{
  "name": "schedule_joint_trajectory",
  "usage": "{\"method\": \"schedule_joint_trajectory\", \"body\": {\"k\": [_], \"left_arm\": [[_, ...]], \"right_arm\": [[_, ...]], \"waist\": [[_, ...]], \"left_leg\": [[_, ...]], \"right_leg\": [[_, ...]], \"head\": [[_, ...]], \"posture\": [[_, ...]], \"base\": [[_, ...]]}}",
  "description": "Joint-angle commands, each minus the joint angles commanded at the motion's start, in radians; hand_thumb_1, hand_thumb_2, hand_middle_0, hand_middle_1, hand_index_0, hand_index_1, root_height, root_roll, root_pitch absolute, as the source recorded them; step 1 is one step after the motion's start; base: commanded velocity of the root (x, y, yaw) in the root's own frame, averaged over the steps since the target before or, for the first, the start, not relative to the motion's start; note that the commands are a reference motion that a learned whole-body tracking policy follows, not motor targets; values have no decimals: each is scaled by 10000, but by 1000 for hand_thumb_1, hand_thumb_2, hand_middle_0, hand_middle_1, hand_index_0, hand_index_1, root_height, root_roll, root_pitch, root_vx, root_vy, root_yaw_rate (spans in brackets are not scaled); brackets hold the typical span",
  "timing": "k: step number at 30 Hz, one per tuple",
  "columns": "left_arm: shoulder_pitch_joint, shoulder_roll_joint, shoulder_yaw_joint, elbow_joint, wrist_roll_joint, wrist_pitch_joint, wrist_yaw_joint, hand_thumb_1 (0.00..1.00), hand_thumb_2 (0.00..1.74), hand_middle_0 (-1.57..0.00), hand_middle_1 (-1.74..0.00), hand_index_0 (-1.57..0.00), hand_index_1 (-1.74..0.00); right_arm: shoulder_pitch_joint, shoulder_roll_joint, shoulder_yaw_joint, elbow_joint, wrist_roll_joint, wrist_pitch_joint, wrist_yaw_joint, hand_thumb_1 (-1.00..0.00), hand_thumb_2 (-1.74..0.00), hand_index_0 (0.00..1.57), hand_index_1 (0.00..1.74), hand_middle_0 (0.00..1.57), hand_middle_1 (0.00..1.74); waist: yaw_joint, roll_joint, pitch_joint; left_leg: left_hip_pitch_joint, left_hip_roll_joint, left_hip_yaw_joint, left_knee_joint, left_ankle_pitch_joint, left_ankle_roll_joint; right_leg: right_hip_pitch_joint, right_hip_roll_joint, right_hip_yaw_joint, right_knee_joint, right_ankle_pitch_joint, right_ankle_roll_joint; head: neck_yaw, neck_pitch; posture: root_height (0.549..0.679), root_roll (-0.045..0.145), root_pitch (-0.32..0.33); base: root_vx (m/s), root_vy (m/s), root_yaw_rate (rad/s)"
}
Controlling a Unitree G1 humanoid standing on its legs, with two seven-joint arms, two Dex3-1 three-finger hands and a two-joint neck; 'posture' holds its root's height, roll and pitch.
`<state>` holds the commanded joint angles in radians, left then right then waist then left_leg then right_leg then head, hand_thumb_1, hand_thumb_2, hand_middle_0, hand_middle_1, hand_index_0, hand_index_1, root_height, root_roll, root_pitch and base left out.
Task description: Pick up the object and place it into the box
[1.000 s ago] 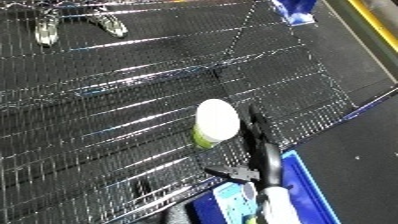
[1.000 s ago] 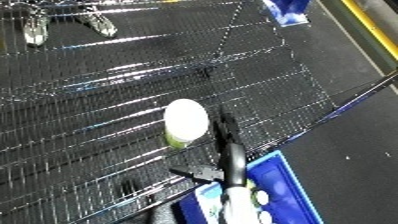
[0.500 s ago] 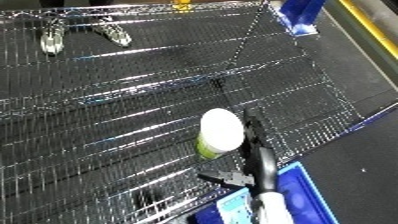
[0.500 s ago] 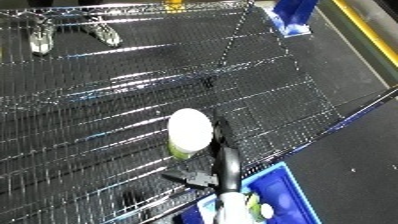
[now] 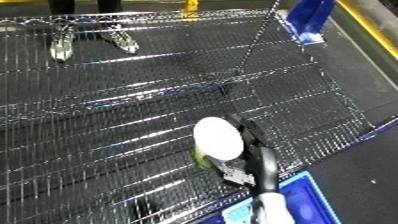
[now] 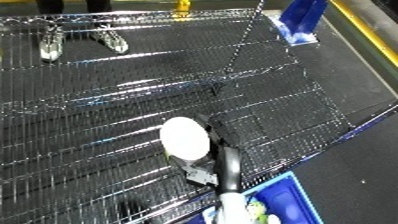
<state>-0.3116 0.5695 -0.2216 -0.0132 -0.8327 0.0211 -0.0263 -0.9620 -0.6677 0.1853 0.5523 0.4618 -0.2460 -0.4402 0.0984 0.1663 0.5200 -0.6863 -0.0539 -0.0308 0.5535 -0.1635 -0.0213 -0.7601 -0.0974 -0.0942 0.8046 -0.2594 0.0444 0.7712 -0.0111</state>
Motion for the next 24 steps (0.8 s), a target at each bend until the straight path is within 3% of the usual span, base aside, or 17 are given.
{"method": "schedule_joint_trajectory", "body": {"k": [6, 13, 20, 24], "left_arm": [[22, 12, 10, 11, -98, -58, -43, 1000, 1740, -1570, -1740, -1570, -1740], [172, -56, 97, 111, -95, -243, -140, 1000, 1740, -1570, -1740, -1570, -1740], [439, -231, 281, 319, -21, -421, -285, 1000, 1740, -1570, -1740, -1570, -1740], [614, -393, 450, 410, 121, -475, -366, 1000, 1740, -1570, -1740, -1570, -1740]], "right_arm": [[109, 0, -16, 69, -11, 15, -120, -600, -1044, 942, 1044, 942, 1044], [591, 41, -172, -223, -123, -70, -263, -600, -1044, 942, 1044, 942, 1044], [1746, 36, -792, -1511, -349, 39, -261, -600, -1044, 942, 1044, 942, 1044], [2714, 164, -1261, -2603, -412, 112, -224, -600, -1044, 942, 1044, 942, 1044]], "waist": [[-25, -77, 0], [-134, -291, 0], [-453, -600, 0], [-703, -831, 0]], "left_leg": [[135, -8, -14, -85, -11, 31], [751, 31, -87, -445, 34, 47], [1735, 158, -101, -896, 87, 16], [2263, 265, -86, -944, 14, -25]], "right_leg": [[133, 20, 12, -155, 69, 23], [728, 72, 12, -587, 174, 62], [1660, 157, 35, -1078, 227, 97], [2224, 190, 71, -1296, 229, 108]], "head": [[32, -52], [-18, -235], [-351, -891], [-602, -1526]], "posture": [[633, 59, 263], [639, 54, 237], [647, 53, 188], [650, 55, 155]], "base": [[-19, 12, -12], [-28, 12, -35], [-30, 30, -64], [-16, 26, -89]]}}
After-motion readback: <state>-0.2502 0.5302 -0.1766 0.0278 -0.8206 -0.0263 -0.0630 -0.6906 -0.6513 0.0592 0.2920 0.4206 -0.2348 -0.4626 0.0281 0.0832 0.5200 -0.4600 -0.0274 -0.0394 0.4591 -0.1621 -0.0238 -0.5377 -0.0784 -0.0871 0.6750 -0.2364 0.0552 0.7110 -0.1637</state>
